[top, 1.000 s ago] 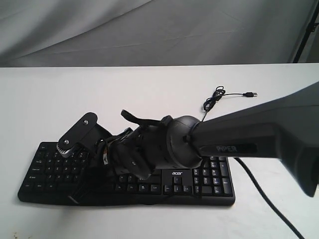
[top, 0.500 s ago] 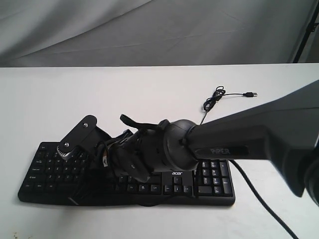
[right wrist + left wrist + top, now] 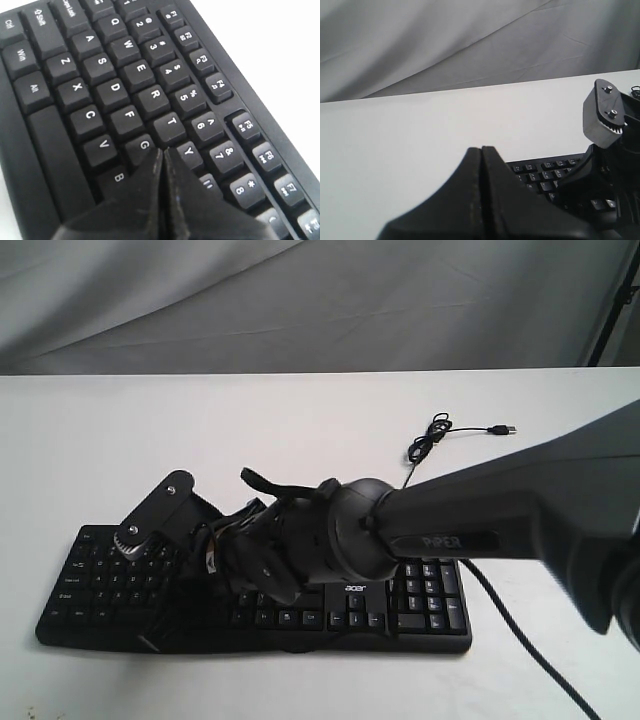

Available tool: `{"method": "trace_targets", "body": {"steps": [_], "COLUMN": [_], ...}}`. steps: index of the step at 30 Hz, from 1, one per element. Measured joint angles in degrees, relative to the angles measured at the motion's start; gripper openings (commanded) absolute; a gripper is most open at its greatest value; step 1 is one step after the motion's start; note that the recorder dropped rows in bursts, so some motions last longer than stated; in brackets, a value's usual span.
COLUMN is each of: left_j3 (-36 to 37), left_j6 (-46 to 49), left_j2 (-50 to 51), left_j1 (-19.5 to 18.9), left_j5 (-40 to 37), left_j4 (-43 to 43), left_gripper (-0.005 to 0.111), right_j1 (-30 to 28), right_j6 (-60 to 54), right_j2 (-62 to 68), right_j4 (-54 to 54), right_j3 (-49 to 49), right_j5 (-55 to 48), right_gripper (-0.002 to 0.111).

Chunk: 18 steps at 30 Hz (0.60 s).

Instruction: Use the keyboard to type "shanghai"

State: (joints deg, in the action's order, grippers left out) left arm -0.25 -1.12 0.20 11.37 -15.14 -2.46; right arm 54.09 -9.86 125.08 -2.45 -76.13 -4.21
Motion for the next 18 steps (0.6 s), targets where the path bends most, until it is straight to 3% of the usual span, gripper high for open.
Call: {"method": "trace_targets", "body": {"steps": [5,12,18], "left_j3": [0.0,0.0,0.0], "left_j6": [0.0,0.0,0.0], "left_j2": [0.0,0.0,0.0], "left_j1": [0.0,0.0,0.0], "left_j5": [0.0,0.0,0.0], "left_j4": [0.0,0.0,0.0], "left_gripper": [0.0,0.0,0.0], "right_j1": [-0.1,3.92,5.21], "right_j6": [-0.71,-2.34,-2.43], "right_j2": [-2.47,8.06,13.04], "right_j4": [0.12,1.06,1.16], "right_j3": [-2.36,-23.58,-30.03], "right_j5": [-3.65,-14.0,-16.8], "right_gripper": [0.0,0.0,0.0]}}
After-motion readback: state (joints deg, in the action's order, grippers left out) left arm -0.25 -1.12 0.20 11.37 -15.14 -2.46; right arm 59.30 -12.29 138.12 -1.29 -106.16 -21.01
